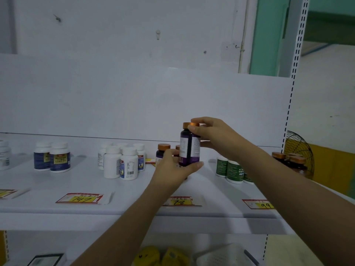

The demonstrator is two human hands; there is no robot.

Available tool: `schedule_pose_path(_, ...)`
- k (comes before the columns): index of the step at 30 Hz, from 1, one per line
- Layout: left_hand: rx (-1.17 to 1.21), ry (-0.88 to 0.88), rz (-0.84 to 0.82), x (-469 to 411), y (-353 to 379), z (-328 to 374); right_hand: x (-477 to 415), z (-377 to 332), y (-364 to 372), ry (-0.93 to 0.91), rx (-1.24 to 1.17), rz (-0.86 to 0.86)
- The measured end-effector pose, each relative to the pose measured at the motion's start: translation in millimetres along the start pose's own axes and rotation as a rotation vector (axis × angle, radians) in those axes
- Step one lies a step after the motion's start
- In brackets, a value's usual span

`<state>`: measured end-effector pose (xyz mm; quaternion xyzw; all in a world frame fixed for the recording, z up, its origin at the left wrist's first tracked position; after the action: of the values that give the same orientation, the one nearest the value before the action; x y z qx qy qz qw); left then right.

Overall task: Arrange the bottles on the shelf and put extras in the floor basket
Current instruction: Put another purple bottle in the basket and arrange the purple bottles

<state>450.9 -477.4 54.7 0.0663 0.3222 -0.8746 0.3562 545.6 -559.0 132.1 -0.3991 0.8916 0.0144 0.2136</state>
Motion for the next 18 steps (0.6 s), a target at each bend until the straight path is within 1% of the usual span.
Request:
schedule_pose_path(1,0.029,0.019,-0.079,2.8,2.0,3.4,0.8,0.7,-1.2,0.007,-0.009,-0.031)
schedule_pose_path(2,0.022,0.043,-0.118,4.6,3.3,5.6,1.1,2.3,-1.1,0.013,-0.030,-0.055)
schedule_pose_path(3,0.015,0.061,-0.122,5.4,4.0,6.4,2.3,3.3,0.8,0.016,-0.062,-0.077)
schedule_pose_path(5,0.023,0.065,-0.066,4.0,5.4,5.1,3.9,5.9,6.9,0.024,-0.098,-0.096)
schedule_pose_path(6,0.017,0.056,-0.011,2.9,6.1,3.4,4.2,7.2,9.8,0.024,-0.062,-0.090)
schedule_pose_path(9,-0.077,0.024,0.159,-0.7,5.5,-2.4,4.1,1.7,12.6,-0.063,0.225,0.035)
schedule_pose_path(10,-0.088,0.010,0.190,-1.7,5.5,-3.5,3.9,-2.4,11.9,-0.109,0.274,0.089)
schedule_pose_path(11,-0.082,-0.009,0.203,-3.3,6.1,-4.5,3.5,-5.5,10.9,-0.143,0.273,0.119)
schedule_pose_path(12,-0.044,-0.030,0.182,-5.1,7.9,-5.3,2.8,-6.9,10.2,-0.160,0.252,0.119)
schedule_pose_path(13,0.038,-0.044,0.125,-5.4,10.2,-4.7,3.0,-7.3,10.2,-0.161,0.223,0.095)
schedule_pose_path(15,0.214,-0.029,-0.034,-1.5,14.6,0.7,4.7,-4.8,10.4,-0.126,0.141,0.007)
schedule_pose_path(16,0.224,-0.006,-0.091,0.5,14.8,3.0,6.0,-3.4,10.0,-0.104,0.080,-0.034)
schedule_pose_path(18,0.183,0.044,-0.104,1.5,10.0,3.5,8.5,-1.3,9.4,-0.064,-0.057,-0.101)
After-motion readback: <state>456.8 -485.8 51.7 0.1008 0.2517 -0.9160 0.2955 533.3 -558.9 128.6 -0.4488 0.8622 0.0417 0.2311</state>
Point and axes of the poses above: each hand's wrist, its own x-axis away from the middle knuckle, its own y-axis out of the palm, z = x × y, the point moved 6 cm from there along -x, towards the middle knuckle, and after that the axes turned 12 degrees about -x, right-handed, at the moved point
